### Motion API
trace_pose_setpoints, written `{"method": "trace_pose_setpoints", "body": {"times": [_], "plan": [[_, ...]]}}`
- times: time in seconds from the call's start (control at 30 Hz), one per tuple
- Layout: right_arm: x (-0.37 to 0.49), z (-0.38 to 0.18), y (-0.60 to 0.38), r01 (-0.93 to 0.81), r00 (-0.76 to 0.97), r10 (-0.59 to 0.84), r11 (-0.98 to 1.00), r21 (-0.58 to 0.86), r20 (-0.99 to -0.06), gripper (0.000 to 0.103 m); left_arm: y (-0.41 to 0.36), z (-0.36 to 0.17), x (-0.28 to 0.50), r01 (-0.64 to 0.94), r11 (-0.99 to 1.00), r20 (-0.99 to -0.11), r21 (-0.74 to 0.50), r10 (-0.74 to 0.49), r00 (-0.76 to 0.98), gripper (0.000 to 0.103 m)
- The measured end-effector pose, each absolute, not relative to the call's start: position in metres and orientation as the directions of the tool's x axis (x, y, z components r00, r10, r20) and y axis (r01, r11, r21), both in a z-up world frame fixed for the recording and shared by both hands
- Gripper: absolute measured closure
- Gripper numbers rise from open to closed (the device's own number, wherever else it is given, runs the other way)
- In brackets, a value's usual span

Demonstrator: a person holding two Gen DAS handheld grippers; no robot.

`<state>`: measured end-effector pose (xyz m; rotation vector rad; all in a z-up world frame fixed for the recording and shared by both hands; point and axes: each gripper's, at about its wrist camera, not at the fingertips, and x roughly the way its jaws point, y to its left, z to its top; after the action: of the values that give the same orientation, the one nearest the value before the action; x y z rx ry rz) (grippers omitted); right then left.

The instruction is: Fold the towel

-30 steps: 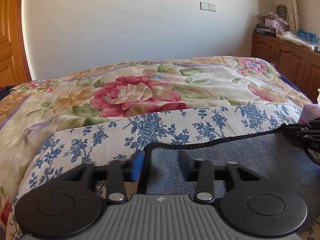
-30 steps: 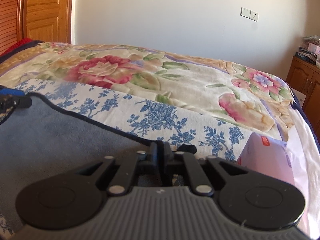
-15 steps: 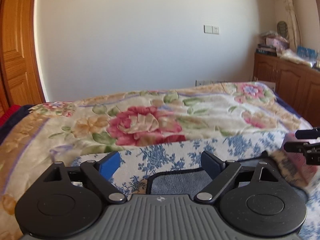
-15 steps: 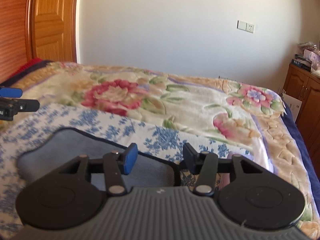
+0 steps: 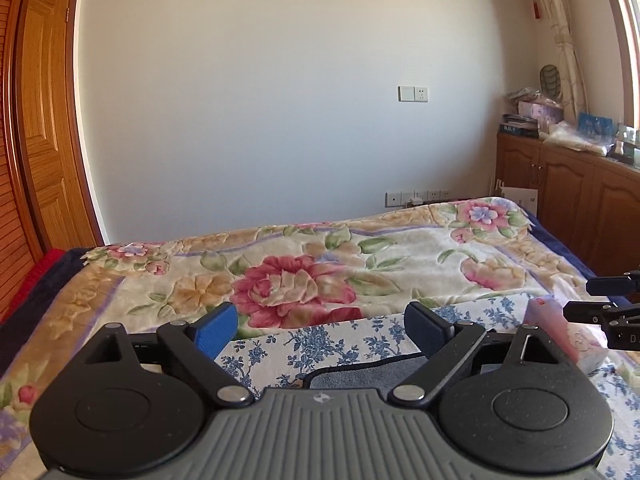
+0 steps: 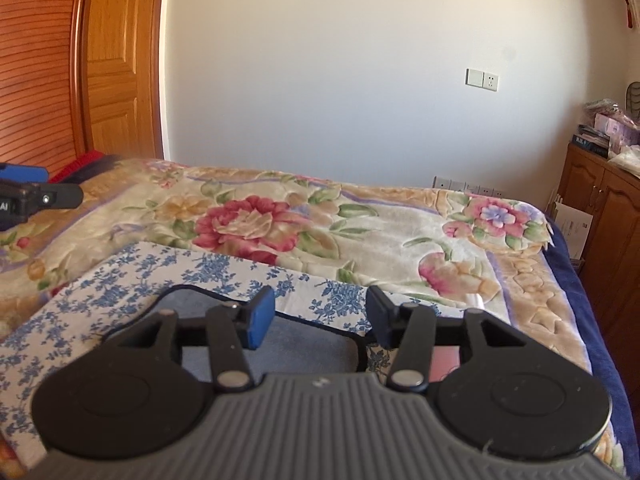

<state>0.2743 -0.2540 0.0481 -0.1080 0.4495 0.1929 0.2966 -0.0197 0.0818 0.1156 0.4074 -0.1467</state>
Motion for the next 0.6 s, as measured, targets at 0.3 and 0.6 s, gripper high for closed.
{"method": "trace_pose_setpoints", "body": {"times": [0.3,0.6], "plan": [[0.236,0.073,-0.254,-0.204,0.897,0.168,0.978,-0.047,-0.409,0.052,-0.025,0.112,0.254,0.187,0.977,-0.367,0.106,-0.136,0.92,0.009],[0.208,0.094,-0.25,-0.209,0.907,0.175,0.977,-0.05,-0.384,0.051,-0.029,0.128,0.219,0.198,0.971,-0.357,0.13,-0.14,0.923,0.009]]}}
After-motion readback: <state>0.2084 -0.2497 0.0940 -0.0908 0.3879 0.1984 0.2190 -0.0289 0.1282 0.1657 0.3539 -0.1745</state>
